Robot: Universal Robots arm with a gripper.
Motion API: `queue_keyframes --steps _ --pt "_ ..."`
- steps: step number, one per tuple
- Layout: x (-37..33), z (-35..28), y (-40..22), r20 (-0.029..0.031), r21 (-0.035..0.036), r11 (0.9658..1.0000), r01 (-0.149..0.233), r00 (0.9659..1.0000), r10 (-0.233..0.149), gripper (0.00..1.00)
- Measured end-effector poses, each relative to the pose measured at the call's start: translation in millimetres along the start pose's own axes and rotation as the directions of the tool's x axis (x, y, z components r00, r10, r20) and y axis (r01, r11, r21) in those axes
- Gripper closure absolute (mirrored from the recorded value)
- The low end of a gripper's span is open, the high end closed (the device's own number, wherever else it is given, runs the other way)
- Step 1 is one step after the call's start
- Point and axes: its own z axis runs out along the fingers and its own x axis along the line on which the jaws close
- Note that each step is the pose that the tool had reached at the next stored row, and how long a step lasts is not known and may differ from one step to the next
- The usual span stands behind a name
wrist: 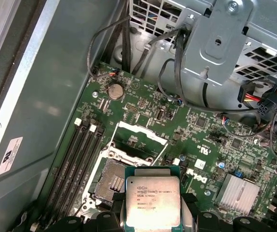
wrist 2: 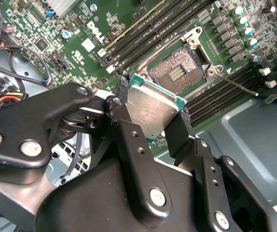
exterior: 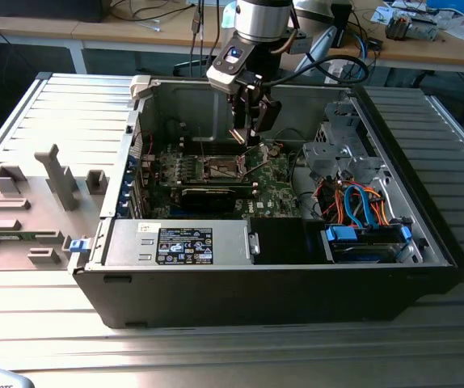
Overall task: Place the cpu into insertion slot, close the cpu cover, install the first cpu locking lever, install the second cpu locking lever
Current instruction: 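Place the cpu into insertion slot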
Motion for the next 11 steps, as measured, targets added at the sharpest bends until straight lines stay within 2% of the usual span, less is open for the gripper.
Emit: queue_keyframes --steps 11 --pt "0.0 0.1 0.0 0.0041 0.0026 0.9999 -0.011 0.9999 0.011 0.46"
